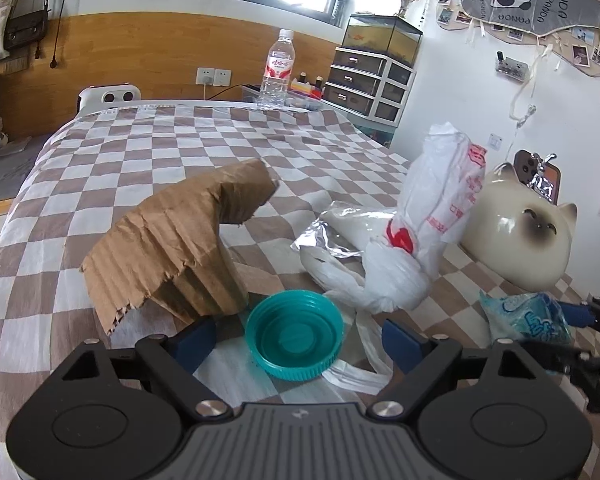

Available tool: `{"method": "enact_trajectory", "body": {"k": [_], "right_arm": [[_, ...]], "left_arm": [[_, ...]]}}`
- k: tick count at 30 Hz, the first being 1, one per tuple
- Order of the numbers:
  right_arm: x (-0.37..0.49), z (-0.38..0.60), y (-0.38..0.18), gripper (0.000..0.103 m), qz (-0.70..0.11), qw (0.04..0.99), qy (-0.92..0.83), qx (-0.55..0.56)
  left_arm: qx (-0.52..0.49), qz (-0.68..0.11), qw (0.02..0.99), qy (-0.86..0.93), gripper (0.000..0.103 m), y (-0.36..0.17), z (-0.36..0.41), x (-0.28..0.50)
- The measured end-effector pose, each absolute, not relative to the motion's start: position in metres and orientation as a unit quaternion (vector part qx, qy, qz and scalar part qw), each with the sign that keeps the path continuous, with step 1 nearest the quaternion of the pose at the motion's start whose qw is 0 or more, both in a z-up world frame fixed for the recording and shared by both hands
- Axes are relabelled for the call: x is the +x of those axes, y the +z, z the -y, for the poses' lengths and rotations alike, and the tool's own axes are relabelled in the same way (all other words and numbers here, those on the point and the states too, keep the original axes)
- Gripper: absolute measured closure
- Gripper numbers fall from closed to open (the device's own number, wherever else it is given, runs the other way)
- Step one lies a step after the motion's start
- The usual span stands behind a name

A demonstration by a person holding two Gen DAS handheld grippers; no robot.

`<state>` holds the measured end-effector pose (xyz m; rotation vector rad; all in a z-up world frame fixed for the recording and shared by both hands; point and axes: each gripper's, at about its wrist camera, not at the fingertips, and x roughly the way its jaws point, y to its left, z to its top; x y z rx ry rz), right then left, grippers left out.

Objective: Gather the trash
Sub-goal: 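Grasp the teal bottle cap with the left tool while the right tool grasps the blue plastic bag, then carry the teal cap and blue plastic bag with both tools over the wastebasket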

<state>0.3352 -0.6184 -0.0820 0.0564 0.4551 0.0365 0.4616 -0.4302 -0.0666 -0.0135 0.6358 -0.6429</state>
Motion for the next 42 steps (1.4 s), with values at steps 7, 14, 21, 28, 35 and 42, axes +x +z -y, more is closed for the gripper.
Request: {"method": "enact_trajectory", "body": {"k": [7,14,21,28,35,42], "right_arm": [[0.337,0.613,-0.084,0.029,-0.239,0.971,0.018,0.009],[0.335,0.622,-0.084,0.045,-0.237,0.971,0.012,0.035],[0.328,0.63,-0.082,0.05,-0.219,0.974,0.004,0.058],[0.323,0.64,-0.081,0.051,-0.204,0.975,-0.003,0.091],[0.317,0.646,-0.081,0.052,-0.185,0.976,-0.029,0.11],[0.306,0.634,-0.077,0.052,-0.156,0.982,-0.069,0.084]], "left_arm": [[0.006,-0.305,0.906,-0.294,0.022,-0.067,0.437,0.465],[0.026,-0.3,0.915,-0.267,0.043,-0.066,0.441,0.463],[0.083,-0.285,0.915,-0.273,0.053,-0.066,0.456,0.453],[0.105,-0.266,0.916,-0.28,0.053,-0.063,0.453,0.433],[0.122,-0.249,0.916,-0.291,0.053,-0.058,0.442,0.406],[0.108,-0.224,0.921,-0.3,0.053,-0.04,0.423,0.374]]}}
